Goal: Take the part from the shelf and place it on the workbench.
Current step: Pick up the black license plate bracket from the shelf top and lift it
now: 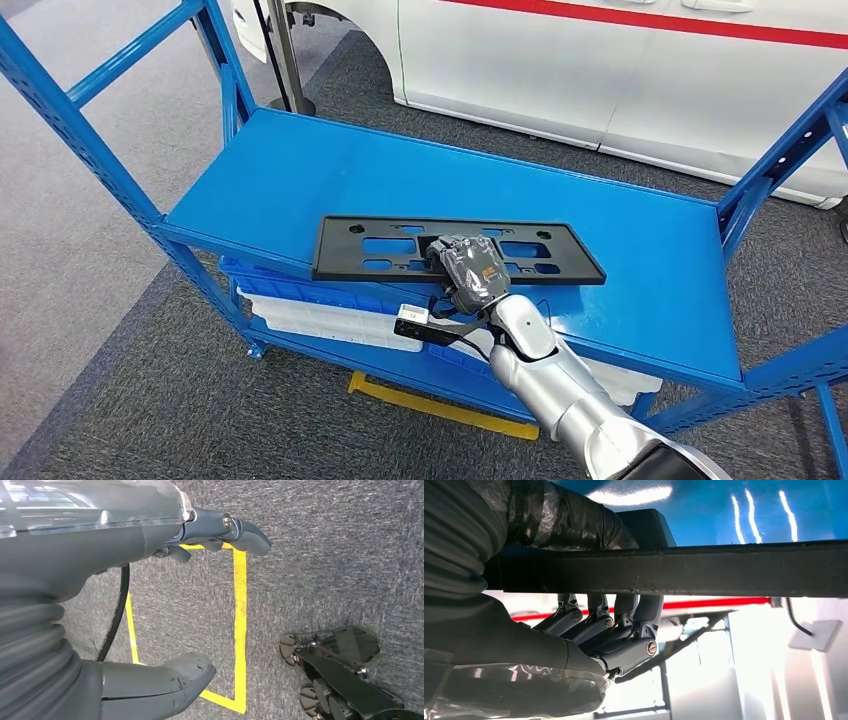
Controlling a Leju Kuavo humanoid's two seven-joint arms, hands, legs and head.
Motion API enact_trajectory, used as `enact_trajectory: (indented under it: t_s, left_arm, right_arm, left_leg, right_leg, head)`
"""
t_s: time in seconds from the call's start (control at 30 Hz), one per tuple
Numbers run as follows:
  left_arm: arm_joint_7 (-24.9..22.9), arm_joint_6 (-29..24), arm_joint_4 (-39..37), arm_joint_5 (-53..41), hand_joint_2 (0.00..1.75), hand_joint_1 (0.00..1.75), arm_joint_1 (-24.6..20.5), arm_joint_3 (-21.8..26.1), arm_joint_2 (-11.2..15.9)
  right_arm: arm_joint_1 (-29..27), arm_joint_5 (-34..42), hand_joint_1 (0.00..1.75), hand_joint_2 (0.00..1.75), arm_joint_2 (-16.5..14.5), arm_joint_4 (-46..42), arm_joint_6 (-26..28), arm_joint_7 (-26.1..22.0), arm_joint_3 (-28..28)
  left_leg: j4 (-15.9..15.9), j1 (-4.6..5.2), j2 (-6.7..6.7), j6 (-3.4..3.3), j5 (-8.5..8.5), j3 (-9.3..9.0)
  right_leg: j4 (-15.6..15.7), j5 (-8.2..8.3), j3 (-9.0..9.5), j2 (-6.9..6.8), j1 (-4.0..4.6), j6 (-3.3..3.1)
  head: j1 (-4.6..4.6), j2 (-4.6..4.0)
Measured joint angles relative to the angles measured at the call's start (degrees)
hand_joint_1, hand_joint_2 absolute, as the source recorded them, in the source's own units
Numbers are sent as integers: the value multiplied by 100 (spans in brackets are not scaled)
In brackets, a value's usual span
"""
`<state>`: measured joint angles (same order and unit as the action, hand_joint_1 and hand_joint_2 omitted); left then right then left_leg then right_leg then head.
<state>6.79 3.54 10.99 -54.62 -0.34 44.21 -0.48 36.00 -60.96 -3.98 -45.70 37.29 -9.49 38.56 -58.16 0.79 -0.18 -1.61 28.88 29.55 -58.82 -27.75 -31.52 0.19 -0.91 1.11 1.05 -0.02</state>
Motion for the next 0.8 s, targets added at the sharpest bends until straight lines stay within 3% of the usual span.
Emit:
enact_trajectory:
  t_s: [0.23, 0.3, 0.37, 0.4, 0.47, 0.5, 0.53, 0.57, 0.6, 0.67, 0.73, 0.8]
  left_arm:
    - [-6, -2, 0, -39, 175, 0, -1, 65, 4]
    - [-14, -2, 0, -61, 175, 0, -2, 72, 5]
    - [-20, -2, 0, -76, 175, 0, -8, 74, 4]
    - [-21, -2, 0, -80, 175, 0, -11, 75, 4]
    - [-21, -3, 0, -81, 175, 0, -14, 76, 4]
    - [-21, -2, 0, -81, 175, 0, -13, 76, 4]
    - [-21, -2, 0, -81, 175, 0, -12, 77, 4]
    - [-21, -2, 0, -81, 175, 0, -12, 78, 4]
    - [-21, -2, 0, -81, 175, 0, -13, 78, 3]
    - [-21, -2, 0, -90, 175, 0, -20, 79, -10]
    - [-21, -2, 0, -109, 175, 0, -29, 84, -24]
    - [-21, -2, 0, -127, 175, 0, -36, 97, -25]
  right_arm:
    - [-246, -63, 175, 175, 137, -427, 145, -114, -32]
    - [-318, -150, 175, 175, 157, -521, 169, -134, -82]
    - [-377, -218, 175, 175, 176, -604, 195, -170, -156]
    - [-395, -238, 175, 175, 187, -634, 206, -184, -189]
    - [-432, -255, 175, 175, 210, -671, 219, -198, -242]
    - [-459, -258, 175, 175, 222, -680, 221, -198, -262]
    - [-488, -260, 175, 175, 232, -685, 222, -198, -279]
    - [-512, -262, 175, 175, 243, -687, 223, -198, -291]
    - [-529, -266, 175, 175, 252, -693, 223, -202, -298]
    - [-536, -258, 175, 175, 263, -720, 224, -244, -321]
    - [-540, -166, 175, 175, 268, -773, 222, -348, -350]
    - [-560, 26, 175, 175, 278, -843, 208, -461, -362]
  left_leg:
    - [-41, 25, -2, -24, -7, 51]
    - [-25, 18, 1, -74, -47, 67]
    - [35, -7, 22, -154, -121, 76]
    - [63, -18, 35, -189, -154, 90]
    - [50, -1, 49, -225, -182, 145]
    - [29, 11, 52, -230, -187, 178]
    - [3, 22, 53, -232, -189, 208]
    - [-24, 32, 52, -232, -190, 232]
    - [-49, 45, 52, -230, -189, 249]
    - [-85, 75, 55, -219, -190, 278]
    - [-101, 66, 61, -171, -220, 328]
    - [-93, 44, 65, -94, -270, 364]
  right_leg:
    - [10, 35, -29, 0, -32, 48]
    - [16, 56, -40, 3, -32, 88]
    - [-109, -70, -101, 3, -27, 112]
    - [-323, -233, -196, 2, -20, 108]
    - [-1040, -637, -507, -2, -14, 87]
    - [-1389, -764, -659, -2, -7, 75]
    - [-1589, -784, -743, -2, 1, 60]
    - [-1566, -682, -723, -2, 12, 37]
    - [-1332, -490, -604, -3, 31, 1]
    - [-610, -139, -251, -7, 77, -106]
    - [-189, -23, -76, -25, 126, -180]
    - [-81, 15, -71, -36, 144, -204]
  head:
    - [0, 0]
    - [-1, 0]
    - [-2, 0]
    - [-3, 0]
    - [-4, 0]
    - [-3, 0]
    - [-3, 0]
    - [-4, 0]
    - [-3, 0]
    - [2, 0]
    - [5, 0]
    - [2, 0]
